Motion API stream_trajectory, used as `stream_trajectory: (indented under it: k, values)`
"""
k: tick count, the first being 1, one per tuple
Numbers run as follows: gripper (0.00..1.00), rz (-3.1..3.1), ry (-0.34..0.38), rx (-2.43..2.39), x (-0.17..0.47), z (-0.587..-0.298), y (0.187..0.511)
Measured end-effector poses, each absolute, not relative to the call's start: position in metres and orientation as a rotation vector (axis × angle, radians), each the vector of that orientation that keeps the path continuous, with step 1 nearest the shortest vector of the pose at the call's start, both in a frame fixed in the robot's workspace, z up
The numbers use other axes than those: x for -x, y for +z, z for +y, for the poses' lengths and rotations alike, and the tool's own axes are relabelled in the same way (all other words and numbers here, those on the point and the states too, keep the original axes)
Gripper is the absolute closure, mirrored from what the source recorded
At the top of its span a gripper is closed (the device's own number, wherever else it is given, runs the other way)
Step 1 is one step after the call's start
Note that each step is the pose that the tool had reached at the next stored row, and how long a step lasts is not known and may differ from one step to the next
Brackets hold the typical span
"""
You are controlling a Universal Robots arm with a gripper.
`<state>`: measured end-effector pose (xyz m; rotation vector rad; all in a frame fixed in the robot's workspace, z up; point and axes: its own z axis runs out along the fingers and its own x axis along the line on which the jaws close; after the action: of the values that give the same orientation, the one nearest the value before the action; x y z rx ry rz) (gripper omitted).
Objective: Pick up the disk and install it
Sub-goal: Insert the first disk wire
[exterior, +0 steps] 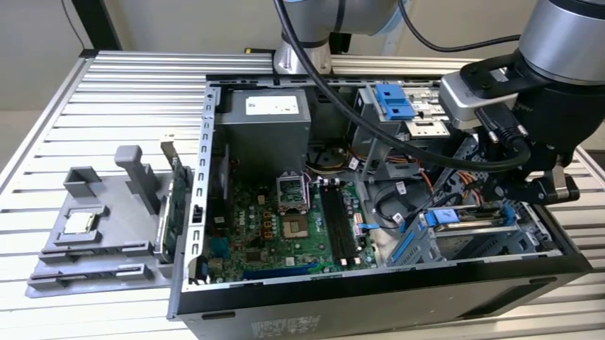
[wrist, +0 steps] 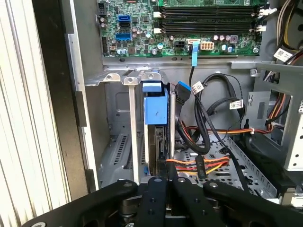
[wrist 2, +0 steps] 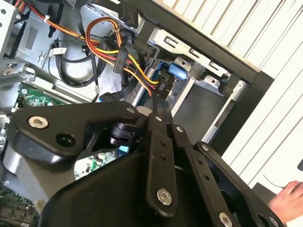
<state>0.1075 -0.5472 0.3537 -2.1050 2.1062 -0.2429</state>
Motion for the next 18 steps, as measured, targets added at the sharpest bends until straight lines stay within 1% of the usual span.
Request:
stream_trajectory:
  k: [18]
  values:
    - [1.00, 2.106, -0.241, 2.104, -0.1168, -0.5473, 0.3441]
